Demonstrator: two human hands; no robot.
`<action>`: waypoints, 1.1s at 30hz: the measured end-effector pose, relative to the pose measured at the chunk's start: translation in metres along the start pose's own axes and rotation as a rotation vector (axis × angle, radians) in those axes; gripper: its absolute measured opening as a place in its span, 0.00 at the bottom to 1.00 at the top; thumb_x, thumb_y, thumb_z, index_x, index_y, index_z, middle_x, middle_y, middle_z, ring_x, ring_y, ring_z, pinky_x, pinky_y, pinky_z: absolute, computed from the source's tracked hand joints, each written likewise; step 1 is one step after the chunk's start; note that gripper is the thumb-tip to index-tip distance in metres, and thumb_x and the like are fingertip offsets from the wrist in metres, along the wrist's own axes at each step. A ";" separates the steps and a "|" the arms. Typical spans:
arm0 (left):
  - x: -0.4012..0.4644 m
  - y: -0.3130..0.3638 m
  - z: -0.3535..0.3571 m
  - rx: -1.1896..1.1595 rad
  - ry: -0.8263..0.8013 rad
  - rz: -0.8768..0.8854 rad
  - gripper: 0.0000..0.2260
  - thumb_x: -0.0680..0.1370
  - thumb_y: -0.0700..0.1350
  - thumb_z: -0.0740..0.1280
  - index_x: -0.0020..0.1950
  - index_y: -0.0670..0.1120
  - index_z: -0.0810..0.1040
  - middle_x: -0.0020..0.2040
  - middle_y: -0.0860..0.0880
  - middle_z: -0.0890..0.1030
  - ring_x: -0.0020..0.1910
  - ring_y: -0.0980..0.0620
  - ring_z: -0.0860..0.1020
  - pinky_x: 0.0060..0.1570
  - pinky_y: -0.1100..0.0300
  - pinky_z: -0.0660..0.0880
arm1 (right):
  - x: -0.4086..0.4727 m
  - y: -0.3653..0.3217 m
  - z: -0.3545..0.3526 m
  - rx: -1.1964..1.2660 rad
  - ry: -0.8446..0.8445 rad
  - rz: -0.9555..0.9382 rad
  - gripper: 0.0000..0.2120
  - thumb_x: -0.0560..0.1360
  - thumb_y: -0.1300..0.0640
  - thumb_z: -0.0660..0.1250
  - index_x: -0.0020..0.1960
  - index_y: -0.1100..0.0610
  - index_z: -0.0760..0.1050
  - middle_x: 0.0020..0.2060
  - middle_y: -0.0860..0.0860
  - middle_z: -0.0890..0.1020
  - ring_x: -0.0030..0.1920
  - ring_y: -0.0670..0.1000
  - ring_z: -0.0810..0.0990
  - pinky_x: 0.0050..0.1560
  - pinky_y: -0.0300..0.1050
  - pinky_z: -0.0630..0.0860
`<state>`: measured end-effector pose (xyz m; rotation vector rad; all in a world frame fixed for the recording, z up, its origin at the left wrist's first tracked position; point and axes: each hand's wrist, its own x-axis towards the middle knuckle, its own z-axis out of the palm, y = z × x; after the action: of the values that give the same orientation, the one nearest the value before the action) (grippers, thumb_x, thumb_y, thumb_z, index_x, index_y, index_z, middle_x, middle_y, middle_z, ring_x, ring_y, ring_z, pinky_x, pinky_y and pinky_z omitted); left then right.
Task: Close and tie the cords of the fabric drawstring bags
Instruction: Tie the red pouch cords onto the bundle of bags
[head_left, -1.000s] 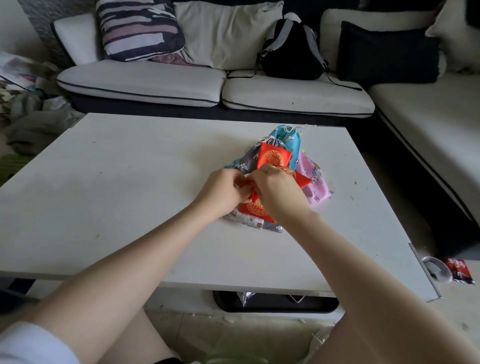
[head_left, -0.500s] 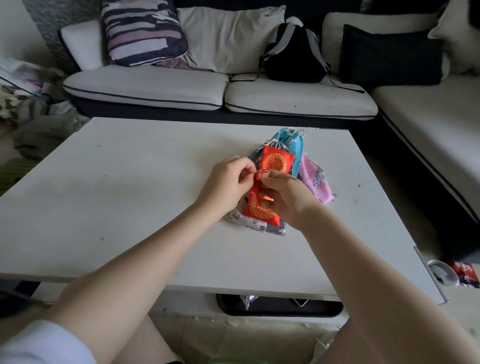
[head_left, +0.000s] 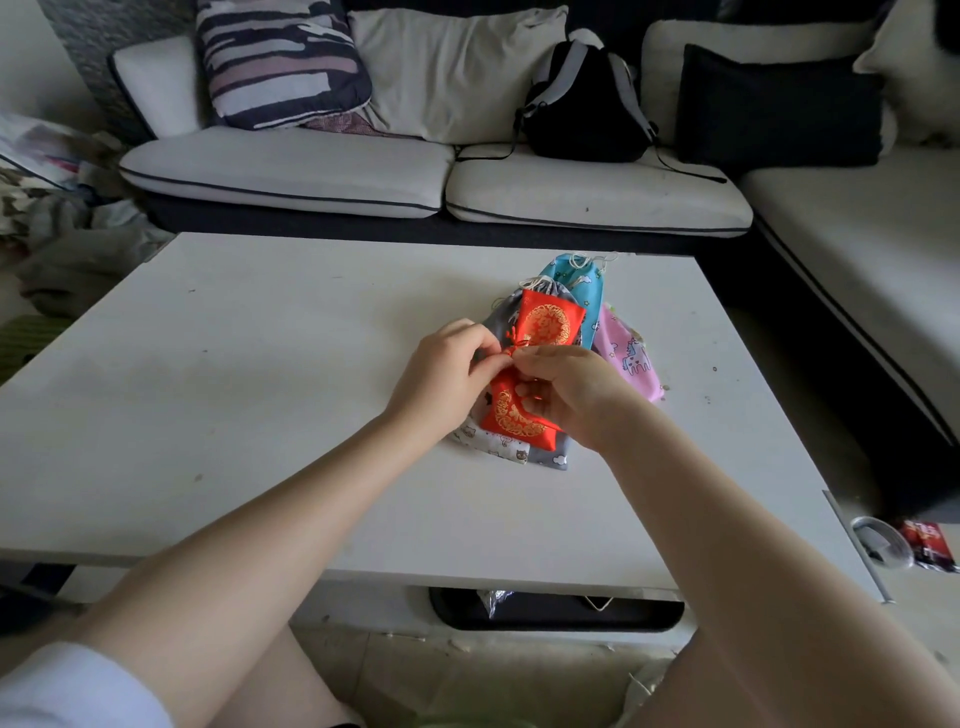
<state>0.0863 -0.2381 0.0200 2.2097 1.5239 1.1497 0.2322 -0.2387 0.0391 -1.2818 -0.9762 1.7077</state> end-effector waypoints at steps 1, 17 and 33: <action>-0.001 0.000 0.000 0.026 -0.003 0.037 0.07 0.75 0.43 0.67 0.42 0.39 0.77 0.42 0.44 0.78 0.37 0.48 0.77 0.39 0.58 0.71 | 0.000 0.000 -0.001 -0.003 -0.003 -0.002 0.07 0.76 0.64 0.63 0.40 0.59 0.76 0.28 0.51 0.76 0.31 0.47 0.73 0.36 0.38 0.73; -0.003 -0.021 0.001 0.563 -0.248 -0.032 0.09 0.77 0.44 0.58 0.53 0.44 0.75 0.50 0.46 0.76 0.47 0.39 0.77 0.36 0.55 0.68 | 0.012 0.014 0.006 -0.486 0.080 -0.253 0.15 0.70 0.75 0.61 0.35 0.56 0.70 0.28 0.52 0.76 0.31 0.53 0.78 0.36 0.43 0.73; 0.018 -0.059 0.047 0.149 -0.259 -0.366 0.21 0.77 0.35 0.57 0.70 0.41 0.62 0.69 0.39 0.65 0.66 0.41 0.69 0.62 0.54 0.66 | 0.053 0.042 -0.024 -0.923 0.135 -0.525 0.17 0.72 0.59 0.70 0.59 0.58 0.72 0.50 0.46 0.78 0.50 0.45 0.76 0.53 0.36 0.71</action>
<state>0.0815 -0.1857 -0.0366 1.9557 1.8419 0.6340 0.2393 -0.2048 -0.0233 -1.4584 -1.9236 0.7398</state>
